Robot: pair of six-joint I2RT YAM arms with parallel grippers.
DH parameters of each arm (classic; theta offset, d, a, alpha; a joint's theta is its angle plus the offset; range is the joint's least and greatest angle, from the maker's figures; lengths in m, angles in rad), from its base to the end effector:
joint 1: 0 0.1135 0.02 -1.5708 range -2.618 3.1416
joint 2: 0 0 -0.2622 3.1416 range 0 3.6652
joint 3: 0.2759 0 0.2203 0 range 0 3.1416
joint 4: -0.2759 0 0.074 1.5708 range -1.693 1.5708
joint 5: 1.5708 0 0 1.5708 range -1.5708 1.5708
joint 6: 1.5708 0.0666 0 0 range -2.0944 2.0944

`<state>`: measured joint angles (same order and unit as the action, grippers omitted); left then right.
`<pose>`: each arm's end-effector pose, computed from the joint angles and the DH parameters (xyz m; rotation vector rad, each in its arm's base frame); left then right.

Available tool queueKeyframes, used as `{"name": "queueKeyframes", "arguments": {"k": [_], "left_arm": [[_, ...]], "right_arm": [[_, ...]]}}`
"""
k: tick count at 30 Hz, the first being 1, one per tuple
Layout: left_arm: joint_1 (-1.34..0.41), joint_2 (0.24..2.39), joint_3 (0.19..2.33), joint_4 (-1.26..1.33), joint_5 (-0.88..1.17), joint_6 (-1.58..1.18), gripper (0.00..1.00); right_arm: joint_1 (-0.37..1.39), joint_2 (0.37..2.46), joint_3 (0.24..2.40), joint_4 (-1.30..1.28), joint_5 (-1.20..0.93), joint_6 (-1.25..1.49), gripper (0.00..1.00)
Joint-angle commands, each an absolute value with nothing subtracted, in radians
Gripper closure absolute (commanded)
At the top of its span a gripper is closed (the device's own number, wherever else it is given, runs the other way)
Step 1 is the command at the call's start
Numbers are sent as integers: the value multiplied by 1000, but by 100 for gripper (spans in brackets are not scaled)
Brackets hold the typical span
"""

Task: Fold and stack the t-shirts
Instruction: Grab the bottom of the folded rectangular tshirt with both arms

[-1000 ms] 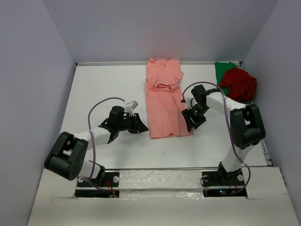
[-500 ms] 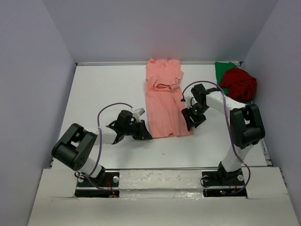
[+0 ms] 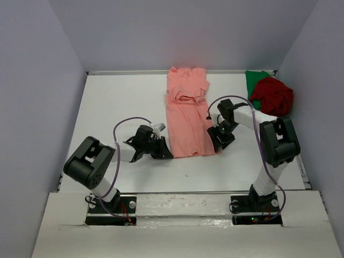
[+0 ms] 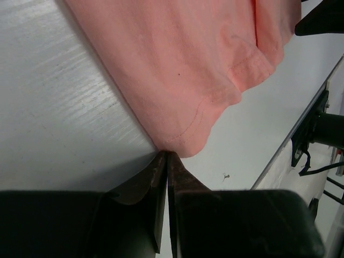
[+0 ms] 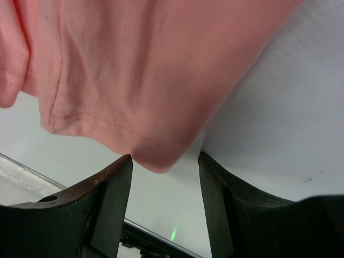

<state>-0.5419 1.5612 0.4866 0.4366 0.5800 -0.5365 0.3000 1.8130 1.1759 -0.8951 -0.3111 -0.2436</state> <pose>0.2171 -0.1733 0.1406 0.3585 2.3432 -1.2062 0.2751 0.1064 0.1529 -0.8343 2.9590 0.4836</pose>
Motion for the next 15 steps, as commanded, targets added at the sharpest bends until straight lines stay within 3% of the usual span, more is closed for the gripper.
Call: {"name": "queueKeyframes", "arguments": {"k": [1,11,15], "left_arm": [[-543,1578,521,443,575,-532,80],[-545,1548,538,443,643,-568,60],[-543,1537,529,439,647,-574,58]], "right_arm": [[293,1827,1154,-858,-322,-252,42],[293,1841,1154,-853,-314,-253,44],[293,1845,1160,-853,-314,-253,46]]}}
